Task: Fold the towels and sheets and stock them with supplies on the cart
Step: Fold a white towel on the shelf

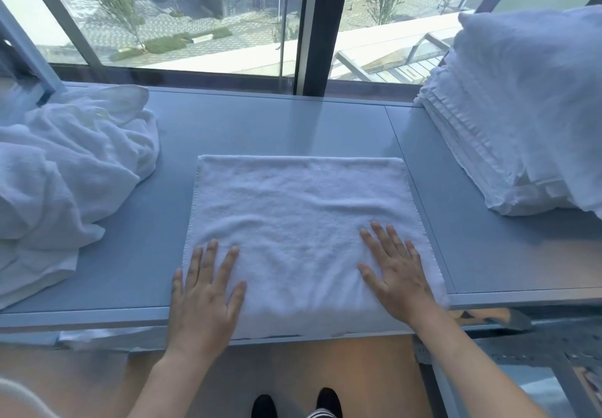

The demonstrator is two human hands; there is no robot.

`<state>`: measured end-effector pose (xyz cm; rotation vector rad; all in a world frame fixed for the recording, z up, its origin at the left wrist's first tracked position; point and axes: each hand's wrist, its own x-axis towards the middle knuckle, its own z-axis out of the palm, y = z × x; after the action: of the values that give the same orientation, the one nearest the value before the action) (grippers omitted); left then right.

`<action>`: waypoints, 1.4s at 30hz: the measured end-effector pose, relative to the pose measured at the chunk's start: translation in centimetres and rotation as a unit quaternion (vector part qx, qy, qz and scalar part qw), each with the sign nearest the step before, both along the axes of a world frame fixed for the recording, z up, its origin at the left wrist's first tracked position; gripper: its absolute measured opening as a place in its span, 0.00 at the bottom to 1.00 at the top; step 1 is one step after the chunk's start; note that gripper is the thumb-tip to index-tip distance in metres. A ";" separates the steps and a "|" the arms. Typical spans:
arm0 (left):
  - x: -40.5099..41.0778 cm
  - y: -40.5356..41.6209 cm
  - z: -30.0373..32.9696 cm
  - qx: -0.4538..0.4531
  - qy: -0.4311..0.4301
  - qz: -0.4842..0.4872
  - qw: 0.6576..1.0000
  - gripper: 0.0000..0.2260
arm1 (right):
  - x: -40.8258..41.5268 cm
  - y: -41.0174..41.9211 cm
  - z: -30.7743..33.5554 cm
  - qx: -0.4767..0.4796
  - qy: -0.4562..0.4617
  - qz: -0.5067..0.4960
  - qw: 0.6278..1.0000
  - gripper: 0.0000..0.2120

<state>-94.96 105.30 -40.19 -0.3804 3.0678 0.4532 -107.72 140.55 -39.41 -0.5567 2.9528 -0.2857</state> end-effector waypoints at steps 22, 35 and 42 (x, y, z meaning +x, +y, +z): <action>-10.9 0.1 2.9 -0.025 0.049 -0.076 0.996 0.24 | -7.7 -6.2 3.1 -0.067 0.016 0.043 0.997 0.28; -2.1 5.5 1.3 -0.031 -0.023 -0.215 0.976 0.28 | 2.9 -3.1 1.4 -0.034 -0.015 0.178 0.983 0.34; -0.9 2.2 3.4 -0.087 -0.034 -0.201 0.975 0.23 | 2.0 1.2 3.5 0.025 -0.040 0.216 0.975 0.31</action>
<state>-95.86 107.50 -36.84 0.2195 3.0096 0.1531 -105.73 141.79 -35.88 -1.1230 2.6587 -0.1817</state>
